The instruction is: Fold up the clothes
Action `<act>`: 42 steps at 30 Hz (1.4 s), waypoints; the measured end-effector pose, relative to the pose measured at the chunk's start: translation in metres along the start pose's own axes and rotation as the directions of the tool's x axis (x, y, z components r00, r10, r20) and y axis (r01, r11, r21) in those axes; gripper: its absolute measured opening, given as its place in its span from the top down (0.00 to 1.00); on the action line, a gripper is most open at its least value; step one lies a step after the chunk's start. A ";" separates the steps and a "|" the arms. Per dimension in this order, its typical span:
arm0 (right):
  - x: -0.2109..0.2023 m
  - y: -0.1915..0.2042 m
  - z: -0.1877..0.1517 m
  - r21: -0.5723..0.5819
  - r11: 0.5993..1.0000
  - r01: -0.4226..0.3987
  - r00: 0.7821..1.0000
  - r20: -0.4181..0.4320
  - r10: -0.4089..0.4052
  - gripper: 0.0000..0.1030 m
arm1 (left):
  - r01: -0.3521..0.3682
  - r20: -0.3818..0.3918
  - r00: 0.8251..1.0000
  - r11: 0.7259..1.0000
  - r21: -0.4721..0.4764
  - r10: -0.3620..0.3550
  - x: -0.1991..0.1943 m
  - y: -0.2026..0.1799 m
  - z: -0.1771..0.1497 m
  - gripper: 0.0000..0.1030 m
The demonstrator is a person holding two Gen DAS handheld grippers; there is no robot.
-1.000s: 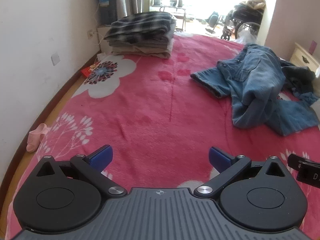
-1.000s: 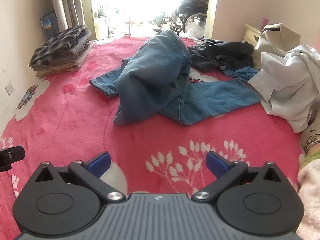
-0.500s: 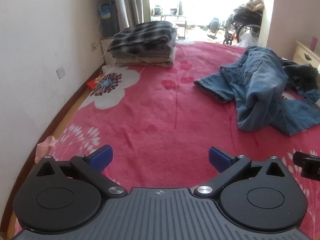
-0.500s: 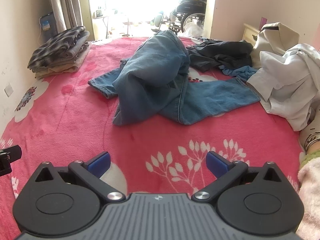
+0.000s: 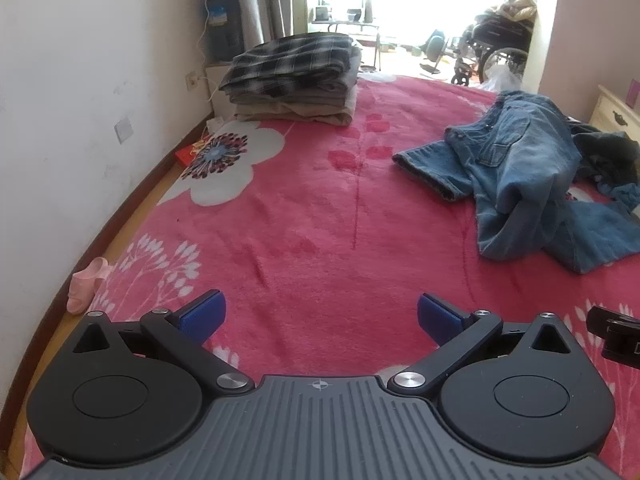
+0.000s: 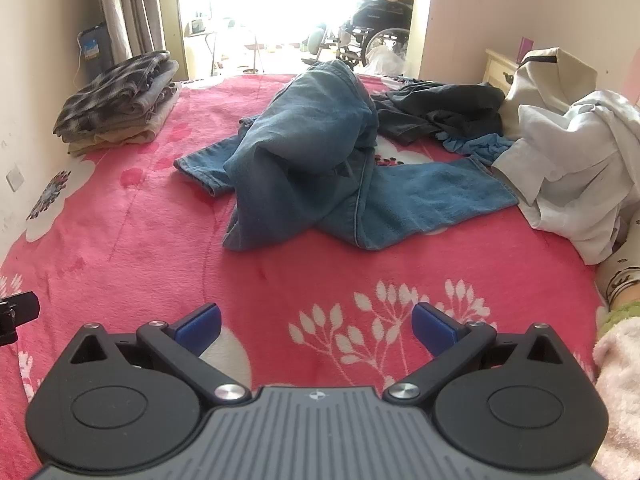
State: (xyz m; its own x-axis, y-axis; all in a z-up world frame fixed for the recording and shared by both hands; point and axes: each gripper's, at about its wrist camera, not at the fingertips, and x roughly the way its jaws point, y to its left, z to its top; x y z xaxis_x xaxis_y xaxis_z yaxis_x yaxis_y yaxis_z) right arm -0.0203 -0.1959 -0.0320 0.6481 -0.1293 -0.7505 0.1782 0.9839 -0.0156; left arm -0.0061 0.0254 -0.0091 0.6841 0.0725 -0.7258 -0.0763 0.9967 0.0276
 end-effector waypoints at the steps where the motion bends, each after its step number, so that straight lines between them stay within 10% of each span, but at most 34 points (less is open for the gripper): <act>1: 0.000 0.000 0.000 -0.001 1.000 0.001 1.000 0.000 -0.001 0.00 | 0.000 0.000 1.000 1.000 -0.001 0.000 0.000 0.000 0.000 0.00; 32: 0.011 0.000 0.004 -0.008 0.999 -0.043 0.999 0.030 0.043 0.00 | 0.026 -0.033 0.999 1.000 0.008 -0.026 0.015 -0.011 -0.003 0.00; 42: 0.051 -0.048 0.074 0.057 0.974 -0.220 0.968 0.136 0.211 0.00 | 0.138 0.145 0.977 0.980 0.145 -0.159 0.037 -0.054 0.027 0.00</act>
State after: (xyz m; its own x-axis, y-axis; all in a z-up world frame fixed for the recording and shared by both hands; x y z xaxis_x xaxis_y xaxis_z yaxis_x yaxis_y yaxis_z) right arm 0.0596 -0.2591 -0.0207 0.7655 0.0657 -0.6401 0.0727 0.9796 0.1874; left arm 0.0430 -0.0243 -0.0192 0.7854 -0.0827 -0.6134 0.1250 0.9918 0.0264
